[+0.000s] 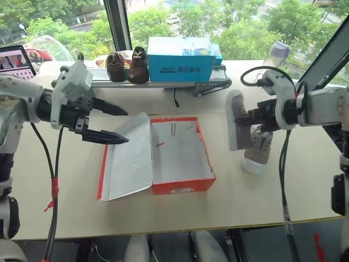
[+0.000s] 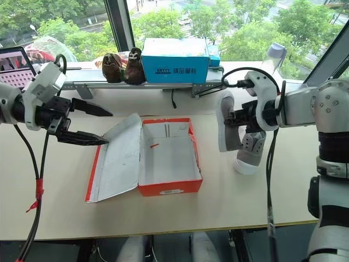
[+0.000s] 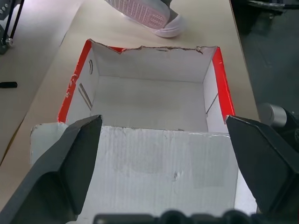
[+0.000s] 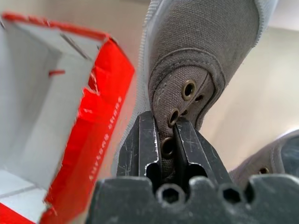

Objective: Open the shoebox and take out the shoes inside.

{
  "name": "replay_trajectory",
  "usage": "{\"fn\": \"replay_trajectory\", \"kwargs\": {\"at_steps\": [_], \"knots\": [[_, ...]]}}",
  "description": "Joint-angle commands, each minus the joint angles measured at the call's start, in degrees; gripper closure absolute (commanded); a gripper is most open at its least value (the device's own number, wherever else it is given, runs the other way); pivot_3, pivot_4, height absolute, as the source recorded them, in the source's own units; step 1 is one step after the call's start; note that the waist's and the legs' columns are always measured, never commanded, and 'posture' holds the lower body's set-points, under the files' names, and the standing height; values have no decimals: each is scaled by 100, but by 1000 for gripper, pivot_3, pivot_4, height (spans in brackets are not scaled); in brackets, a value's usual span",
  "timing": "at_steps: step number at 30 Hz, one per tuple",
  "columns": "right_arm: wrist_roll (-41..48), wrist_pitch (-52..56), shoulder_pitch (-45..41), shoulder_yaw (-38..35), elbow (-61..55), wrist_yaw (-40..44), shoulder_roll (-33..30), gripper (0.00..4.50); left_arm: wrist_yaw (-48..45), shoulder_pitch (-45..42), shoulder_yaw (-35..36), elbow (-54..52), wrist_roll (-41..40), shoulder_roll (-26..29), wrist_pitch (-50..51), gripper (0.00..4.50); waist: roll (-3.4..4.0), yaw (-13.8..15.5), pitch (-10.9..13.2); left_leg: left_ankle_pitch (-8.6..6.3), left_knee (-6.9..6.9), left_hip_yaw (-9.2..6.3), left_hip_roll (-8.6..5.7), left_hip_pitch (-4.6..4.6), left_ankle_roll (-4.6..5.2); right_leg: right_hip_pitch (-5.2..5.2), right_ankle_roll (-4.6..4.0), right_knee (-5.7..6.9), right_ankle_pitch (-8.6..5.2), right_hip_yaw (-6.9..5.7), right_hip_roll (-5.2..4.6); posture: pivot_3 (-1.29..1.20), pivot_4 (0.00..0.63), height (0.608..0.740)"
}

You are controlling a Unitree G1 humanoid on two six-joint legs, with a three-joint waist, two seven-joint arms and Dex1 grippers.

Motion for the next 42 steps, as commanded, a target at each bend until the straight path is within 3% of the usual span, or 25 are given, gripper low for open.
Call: {"fn": "replay_trajectory", "kwargs": {"at_steps": [1, 7, 14, 21, 23, 27, 31, 35, 37, 40, 42], "knots": [[-483, -441, 123, 294, 78, 636, -85, 4313, 93, -29, 161, -154, -46, 14, 1, 0, -1, 13, 0, 0, 1, 0, 0, -1, 0, 0, 0, -1, 0, 0, 0, 0, 150, 740], [-1704, -1404, 382, 1198, 1245, 1639, -37, 4313, 225, 146, 288, -333, -144, 77, 62, 0, -1, 85, -1, 0, 2, 2, -2, -3, 0, -3, 1, -1, 0, 1, 0, 0, 150, 740], [-2262, -1593, 285, 1130, 1835, 1978, 820, 4313, 320, 361, 505, -555, -255, 233, 222, 0, -56, 74, -36, 0, 8, 2, 3, 15, 0, 17, 2, -1, 1, -3, 2, 0, 150, 740], [-2506, -1357, 13, 543, 1956, 1866, 1383, 1979, 392, 419, 564, -669, -353, 313, 314, 0, -57, 90, -36, 0, 8, 2, 3, 55, -1, 58, 3, -3, 0, -4, 1, 0, 150, 740], [-2497, -1170, -78, 347, 1803, 1881, 1326, 1166, 419, 460, 593, -715, -398, 341, 339, 0, -55, 97, -34, 0, 7, 1, 2, 50, -1, 56, 3, -6, 0, -5, 0, 0, 150, 740], [-2454, -700, -342, 171, 1260, 2046, 844, 37, 476, 661, 737, -845, -554, 387, 474, 0, -43, 123, -27, 0, 5, 1, 1, 31, -1, 37, 4, -5, 0, -5, -1, 0, 150, 740], [-2208, -337, -648, -77, 640, 2417, 282, 37, 711, 807, 1002, -990, -965, 212, 770, 0, -42, 133, -26, 0, 2, 2, 1, 2, -1, 3, 3, -1, 0, -5, -1, 0, 150, 740], [-1794, -1173, -157, -1254, -90, 2583, 513, 37, 1364, 803, 1352, -1308, -1537, -437, 966, 0, -46, 133, -29, -1, 4, 1, 2, 1, -1, 3, 3, 1, 0, -6, 0, 0, 150, 740], [-1764, -2295, 855, -2146, -1127, 2509, 798, 37, 2001, 826, 1637, -1279, -1897, -774, 1446, 0, -52, 138, -33, 0, 7, -1, 3, 7, -1, 14, 6, -1, 2, -6, 1, 0, 150, 740], [-1251, -2208, 1834, -3077, -1864, 2472, 1035, 37, 2474, 1247, 1926, -1594, -1803, -1042, 1133, 0, -49, 145, -31, -4, 11, -14, 1, 19, 2, 44, 14, -9, 0, -19, -1, 0, 150, 740], [-1262, -2263, 2677, -3428, -2071, 2198, 1262, 37, 3398, 1602, 2221, -1820, -1624, -1600, 819, 0, -48, 178, -31, -4, 15, -13, -5, 21, 2, 48, 15, -6, 2, -17, -7, 0, 150, 740]]}}
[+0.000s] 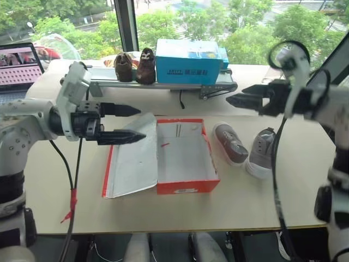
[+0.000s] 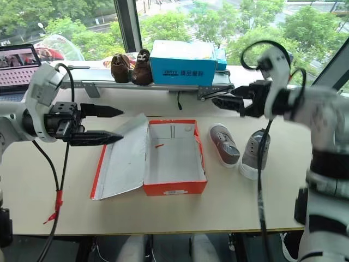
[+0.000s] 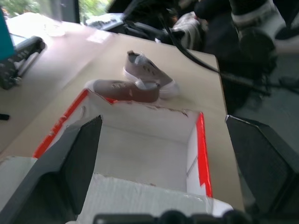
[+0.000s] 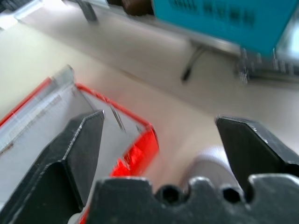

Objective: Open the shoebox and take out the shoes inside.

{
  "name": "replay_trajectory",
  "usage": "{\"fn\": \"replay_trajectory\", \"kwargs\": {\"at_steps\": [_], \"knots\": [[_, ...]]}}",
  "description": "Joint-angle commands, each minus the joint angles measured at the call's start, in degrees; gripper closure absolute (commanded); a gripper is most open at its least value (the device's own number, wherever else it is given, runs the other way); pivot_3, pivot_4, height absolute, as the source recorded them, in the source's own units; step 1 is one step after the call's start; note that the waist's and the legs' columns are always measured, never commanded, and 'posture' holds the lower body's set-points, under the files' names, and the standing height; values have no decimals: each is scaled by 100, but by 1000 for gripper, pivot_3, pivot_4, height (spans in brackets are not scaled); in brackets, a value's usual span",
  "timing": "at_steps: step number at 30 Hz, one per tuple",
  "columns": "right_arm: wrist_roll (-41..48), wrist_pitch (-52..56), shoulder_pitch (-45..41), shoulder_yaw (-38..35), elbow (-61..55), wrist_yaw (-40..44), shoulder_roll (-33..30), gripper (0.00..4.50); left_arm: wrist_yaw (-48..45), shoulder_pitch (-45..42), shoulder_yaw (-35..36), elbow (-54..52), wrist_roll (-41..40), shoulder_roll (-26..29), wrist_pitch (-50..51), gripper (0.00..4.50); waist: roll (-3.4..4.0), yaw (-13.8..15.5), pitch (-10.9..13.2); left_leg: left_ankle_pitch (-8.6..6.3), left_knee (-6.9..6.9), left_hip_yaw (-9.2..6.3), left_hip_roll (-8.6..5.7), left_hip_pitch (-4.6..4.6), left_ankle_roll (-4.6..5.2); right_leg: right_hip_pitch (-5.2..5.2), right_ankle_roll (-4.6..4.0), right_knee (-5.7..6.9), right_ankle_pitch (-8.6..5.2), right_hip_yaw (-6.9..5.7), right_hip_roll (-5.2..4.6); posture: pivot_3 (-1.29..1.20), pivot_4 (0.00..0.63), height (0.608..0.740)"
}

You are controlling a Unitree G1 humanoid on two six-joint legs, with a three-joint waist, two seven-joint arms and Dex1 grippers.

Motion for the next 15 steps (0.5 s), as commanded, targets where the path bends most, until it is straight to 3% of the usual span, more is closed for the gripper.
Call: {"fn": "replay_trajectory", "kwargs": {"at_steps": [1, 7, 15], "knots": [[31, -251, 956, -772, -595, -434, 177, 37, 1352, 419, 611, -489, 173, -789, -526, 0, 0, 63, -4, 0, -2, 0, 0, 10, 0, 13, 0, -5, 0, -2, 0, 0, 150, 740], [-930, -1761, 2469, -1316, -2119, -2462, 1831, 37, 2986, 1461, 796, -833, 1117, -1872, -1403, 0, 3, 72, -18, 2, -5, 9, 1, 57, -3, 35, -1, 5, 7, 18, 5, 0, 150, 740], [-1629, -3170, 4841, -653, -3413, -2757, 2761, 37, 4322, 3707, 828, -1655, 2605, -2994, -2935, 0, 6, 49, -46, -7, -18, 20, 4, 72, -18, 45, -6, -7, 6, 27, 1, 0, 150, 740]]}}
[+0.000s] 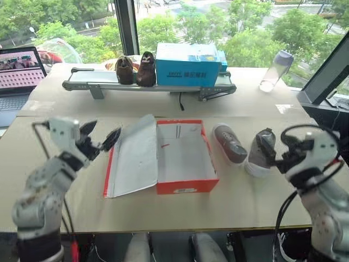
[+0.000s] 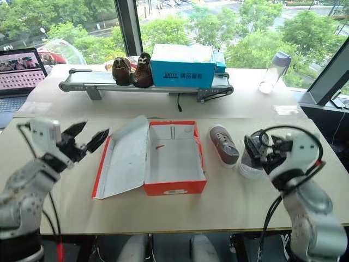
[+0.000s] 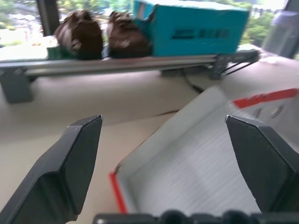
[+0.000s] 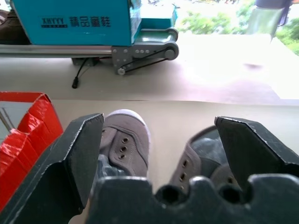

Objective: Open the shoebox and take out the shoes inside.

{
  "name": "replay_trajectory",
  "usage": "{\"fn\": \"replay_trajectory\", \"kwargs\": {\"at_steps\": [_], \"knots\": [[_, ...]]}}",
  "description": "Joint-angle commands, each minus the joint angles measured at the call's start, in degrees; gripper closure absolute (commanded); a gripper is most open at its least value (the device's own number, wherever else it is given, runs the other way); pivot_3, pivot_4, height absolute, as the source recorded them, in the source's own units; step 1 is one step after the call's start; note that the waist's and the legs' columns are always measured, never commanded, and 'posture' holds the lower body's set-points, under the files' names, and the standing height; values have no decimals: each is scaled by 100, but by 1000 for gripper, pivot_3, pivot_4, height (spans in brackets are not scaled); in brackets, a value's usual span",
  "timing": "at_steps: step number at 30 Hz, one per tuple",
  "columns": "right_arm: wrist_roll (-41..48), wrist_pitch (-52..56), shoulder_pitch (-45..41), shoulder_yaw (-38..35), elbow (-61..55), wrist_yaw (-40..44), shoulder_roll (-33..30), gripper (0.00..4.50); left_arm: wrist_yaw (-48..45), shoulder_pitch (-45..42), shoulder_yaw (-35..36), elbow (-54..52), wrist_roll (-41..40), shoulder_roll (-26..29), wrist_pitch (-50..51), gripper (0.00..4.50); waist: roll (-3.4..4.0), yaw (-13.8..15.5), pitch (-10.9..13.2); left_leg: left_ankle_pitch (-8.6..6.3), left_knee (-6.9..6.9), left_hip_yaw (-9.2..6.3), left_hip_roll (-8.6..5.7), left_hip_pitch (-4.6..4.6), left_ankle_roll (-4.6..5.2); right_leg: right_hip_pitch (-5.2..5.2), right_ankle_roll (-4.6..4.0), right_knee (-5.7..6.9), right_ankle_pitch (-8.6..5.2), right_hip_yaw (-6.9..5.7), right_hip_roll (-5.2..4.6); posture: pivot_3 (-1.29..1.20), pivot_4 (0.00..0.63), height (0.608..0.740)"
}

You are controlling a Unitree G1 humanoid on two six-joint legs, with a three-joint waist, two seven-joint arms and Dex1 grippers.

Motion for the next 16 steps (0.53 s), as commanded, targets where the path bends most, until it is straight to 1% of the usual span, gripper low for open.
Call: {"fn": "replay_trajectory", "kwargs": {"at_steps": [1, 3, 5, 6, 8, 10, 12, 13, 16], "knots": [[-217, -699, 456, 330, -330, -91, 279, 37, 413, 473, -22, -511, 493, -293, -692, 0, -1, -2, -1, 0, 3, 1, 0, 0, -1, -1, -1, 1, 0, 0, -1, 0, 150, 740], [-334, -952, 657, 569, -234, -96, 403, 37, 562, 718, -40, -545, 622, -472, -862, 0, 2, -10, -3, -3, 5, 2, 0, 2, -5, -2, -5, 1, 2, 0, -1, 0, 150, 740], [-649, -1340, 827, 805, 150, -199, 536, 37, 771, 1118, -114, -572, 838, -780, -1136, 0, 7, -29, -20, -26, 5, 4, 1, 11, -42, 0, -34, -2, -9, -1, -5, 0, 150, 740], [-838, -1538, 912, 903, 381, -291, 603, 37, 879, 1349, -217, -573, 1020, -939, -1322, 0, 10, -51, -41, -27, 5, 6, 1, 15, -44, 2, -28, -10, -9, -1, -8, 0, 150, 740], [-1038, -1704, 1014, 1032, 654, -492, 761, 37, 1036, 1666, -355, -610, 1178, -1215, -1525, 0, 0, -89, -75, -29, 4, 9, 2, 39, -47, 18, -26, -29, -10, -2, -12, 0, 150, 740], [-1065, -1788, 1080, 1160, 756, -547, 890, 37, 1116, 1929, -537, -730, 1170, -1469, -1547, 0, -1, -110, -79, -33, 2, 9, 7, 71, -53, 43, -28, -50, -11, -4, -16, 0, 150, 740], [-1092, -1768, 1128, 1288, 742, -545, 914, 37, 1204, 2112, -736, -819, 1248, -1640, -1605, 0, 22, -136, -91, -36, -6, 9, 12, 75, -57, 47, -30, -69, -11, -4, -19, 0, 150, 740], [-1146, -1729, 1143, 1335, 718, -602, 919, 37, 1234, 2186, -820, -850, 1265, -1698, -1594, 0, 23, -146, -92, -36, -22, 10, 13, 74, -57, 51, -33, -98, -9, -4, -22, 0, 150, 740], [-1259, -1705, 1160, 1451, 704, -738, 930, 37, 1293, 2293, -936, -858, 1294, -1743, -1548, 0, 24, -168, -94, -37, -25, 14, 10, 75, -56, 48, -33, -103, -9, -16, -54, 0, 150, 740]]}}
